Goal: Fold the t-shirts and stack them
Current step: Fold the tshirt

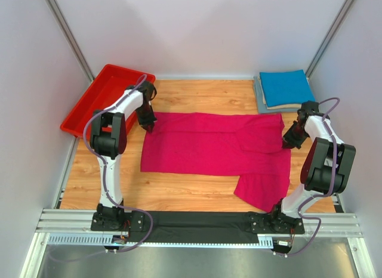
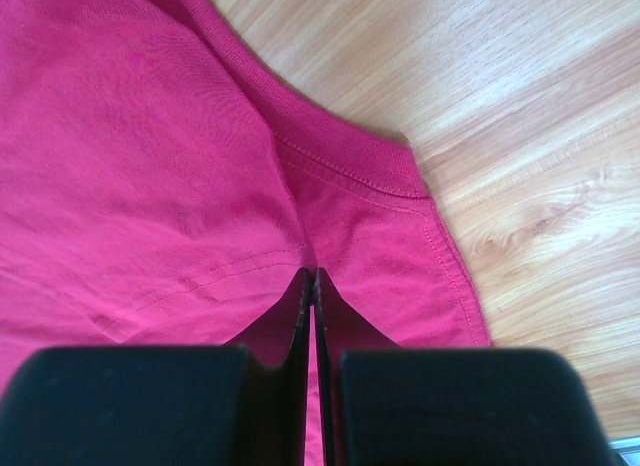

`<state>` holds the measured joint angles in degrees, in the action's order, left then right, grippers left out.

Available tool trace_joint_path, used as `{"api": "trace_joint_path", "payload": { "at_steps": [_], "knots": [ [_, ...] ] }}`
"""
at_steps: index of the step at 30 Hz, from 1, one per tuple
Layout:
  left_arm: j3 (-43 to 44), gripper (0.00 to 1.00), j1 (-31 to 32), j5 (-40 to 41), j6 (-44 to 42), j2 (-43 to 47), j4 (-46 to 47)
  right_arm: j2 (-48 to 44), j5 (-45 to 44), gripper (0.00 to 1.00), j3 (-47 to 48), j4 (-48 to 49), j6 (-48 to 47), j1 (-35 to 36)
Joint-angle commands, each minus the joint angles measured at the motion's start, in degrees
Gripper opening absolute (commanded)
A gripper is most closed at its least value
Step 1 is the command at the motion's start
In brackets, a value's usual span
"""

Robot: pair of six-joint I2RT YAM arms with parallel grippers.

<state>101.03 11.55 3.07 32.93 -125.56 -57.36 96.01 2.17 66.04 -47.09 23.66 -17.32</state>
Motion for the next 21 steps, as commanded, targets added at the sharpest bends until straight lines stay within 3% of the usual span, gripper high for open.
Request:
{"api": "trace_joint_path", "payload": {
  "at_steps": [1,6,21],
  "knots": [
    [2.33,0.16,0.23,0.18,0.21,-0.30,-0.73,-1.17,-0.33,0.00,0.93,0.60,-0.81,-0.26],
    [1.10,0.23,0.40,-2.28,-0.49,0.75,1.81,-1.26,0.11,0.00,1.19,0.68,-0.63,-0.26],
    [-0.57,0.25,0.58,-2.37,0.12,3.04,1.90,-0.91,-0.15,0.00,2.86,-0.28,-1.25,-0.26]
  ]
}}
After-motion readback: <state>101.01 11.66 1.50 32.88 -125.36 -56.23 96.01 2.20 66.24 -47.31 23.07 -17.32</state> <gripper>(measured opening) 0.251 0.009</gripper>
